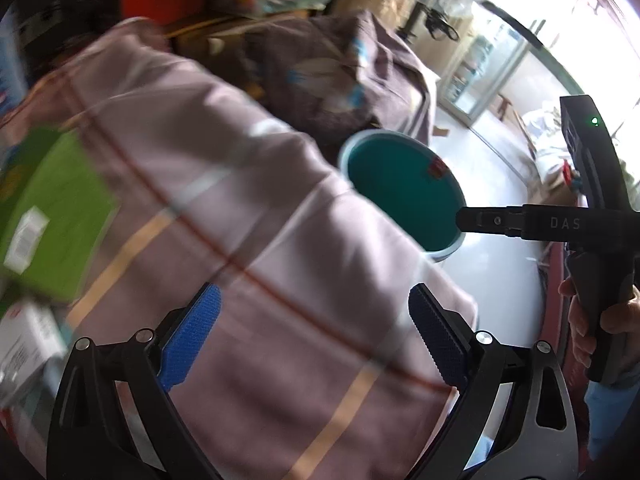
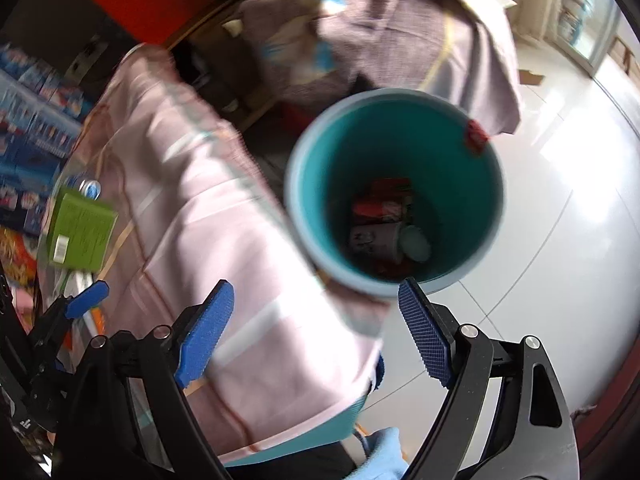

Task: Collect trash
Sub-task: 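Return to the table, grasp the green round lid with the left tool while the right grasps another clear lid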

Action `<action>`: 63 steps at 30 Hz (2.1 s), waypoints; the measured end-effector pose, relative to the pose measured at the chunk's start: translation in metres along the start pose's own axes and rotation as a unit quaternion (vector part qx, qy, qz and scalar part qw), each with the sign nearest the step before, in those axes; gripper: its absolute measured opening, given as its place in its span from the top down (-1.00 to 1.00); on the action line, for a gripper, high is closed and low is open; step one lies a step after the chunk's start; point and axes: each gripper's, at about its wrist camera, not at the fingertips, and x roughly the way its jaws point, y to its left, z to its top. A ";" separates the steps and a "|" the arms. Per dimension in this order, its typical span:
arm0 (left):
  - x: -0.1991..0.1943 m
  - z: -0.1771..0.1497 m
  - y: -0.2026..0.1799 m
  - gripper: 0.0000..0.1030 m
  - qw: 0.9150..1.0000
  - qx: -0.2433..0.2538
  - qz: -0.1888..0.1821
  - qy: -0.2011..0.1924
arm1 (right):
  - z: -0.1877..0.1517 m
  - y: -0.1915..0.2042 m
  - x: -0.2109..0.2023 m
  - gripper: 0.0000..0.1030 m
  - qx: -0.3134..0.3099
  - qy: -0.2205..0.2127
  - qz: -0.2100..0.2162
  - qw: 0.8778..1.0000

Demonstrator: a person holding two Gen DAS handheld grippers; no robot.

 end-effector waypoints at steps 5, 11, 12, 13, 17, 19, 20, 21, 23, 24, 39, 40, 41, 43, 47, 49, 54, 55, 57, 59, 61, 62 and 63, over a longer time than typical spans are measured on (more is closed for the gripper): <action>-0.035 -0.039 0.041 -0.85 0.999 -0.027 0.045 -0.014 | -0.018 0.044 0.005 -0.57 -0.036 0.012 0.013 0.999; -0.072 -0.097 0.091 -0.85 0.993 -0.065 0.094 -0.017 | -0.053 0.100 0.018 -0.65 -0.082 0.042 0.029 0.995; -0.077 -0.106 0.098 -0.85 0.992 -0.069 0.103 -0.017 | -0.059 0.108 0.020 -0.65 -0.089 0.046 0.029 0.995; -0.082 -0.116 0.104 -0.85 0.991 -0.074 0.110 -0.016 | -0.064 0.117 0.023 -0.65 -0.096 0.051 0.029 0.994; -0.098 -0.157 0.128 -0.85 0.988 -0.093 0.125 -0.011 | -0.087 0.152 0.032 -0.65 -0.128 0.070 0.034 0.989; -0.102 -0.172 0.135 -0.85 0.986 -0.098 0.131 -0.007 | -0.095 0.164 0.035 -0.65 -0.139 0.074 0.037 0.987; -0.104 -0.182 0.139 -0.85 0.986 -0.103 0.134 -0.004 | -0.100 0.171 0.037 -0.65 -0.144 0.078 0.040 0.986; -0.105 -0.188 0.142 -0.85 0.985 -0.106 0.134 -0.001 | -0.104 0.177 0.039 -0.65 -0.149 0.081 0.042 0.985; -0.105 -0.199 0.145 -0.85 0.985 -0.108 0.137 0.002 | -0.113 0.188 0.043 -0.65 -0.160 0.086 0.042 0.982; -0.104 -0.204 0.147 -0.85 0.984 -0.108 0.139 0.002 | -0.118 0.193 0.045 -0.65 -0.166 0.090 0.042 0.981; -0.095 -0.216 0.140 -0.43 0.982 -0.077 0.170 -0.023 | -0.132 0.210 0.057 -0.65 -0.172 0.102 0.038 0.979; -0.096 -0.215 0.139 -0.14 0.982 -0.074 0.169 -0.029 | -0.131 0.212 0.058 -0.65 -0.173 0.101 0.035 0.979; -0.098 -0.214 0.141 -0.09 0.982 -0.078 0.166 -0.033 | -0.130 0.214 0.059 -0.65 -0.174 0.100 0.034 0.979; -0.101 -0.211 0.148 -0.09 0.983 -0.099 0.149 -0.041 | -0.127 0.220 0.061 -0.65 -0.176 0.099 0.033 0.979; -0.105 -0.202 0.172 -0.09 0.980 -0.142 0.132 -0.055 | -0.119 0.242 0.067 -0.65 -0.197 0.093 0.029 0.976; -0.107 -0.198 0.179 -0.09 0.978 -0.152 0.128 -0.060 | -0.116 0.255 0.070 -0.65 -0.208 0.089 0.030 0.974; -0.111 -0.191 0.196 -0.09 0.976 -0.170 0.122 -0.066 | -0.108 0.285 0.085 -0.65 -0.232 0.092 0.029 0.968; -0.112 -0.191 0.200 -0.09 0.975 -0.175 0.119 -0.066 | -0.107 0.290 0.088 -0.65 -0.235 0.094 0.028 0.967; -0.113 -0.191 0.208 -0.09 0.974 -0.183 0.116 -0.063 | -0.104 0.301 0.097 -0.65 -0.240 0.100 0.024 0.965; -0.114 -0.191 0.212 -0.09 0.974 -0.188 0.114 -0.061 | -0.101 0.313 0.104 -0.65 -0.247 0.104 0.024 0.963; -0.116 -0.191 0.217 -0.09 0.973 -0.193 0.110 -0.061 | -0.100 0.321 0.108 -0.65 -0.255 0.102 0.021 0.961; -0.117 -0.190 0.218 -0.09 0.973 -0.195 0.110 -0.060 | -0.098 0.327 0.110 -0.65 -0.262 0.099 0.018 0.960; -0.118 -0.190 0.220 -0.09 0.973 -0.196 0.110 -0.060 | -0.098 0.330 0.112 -0.65 -0.265 0.098 0.017 0.959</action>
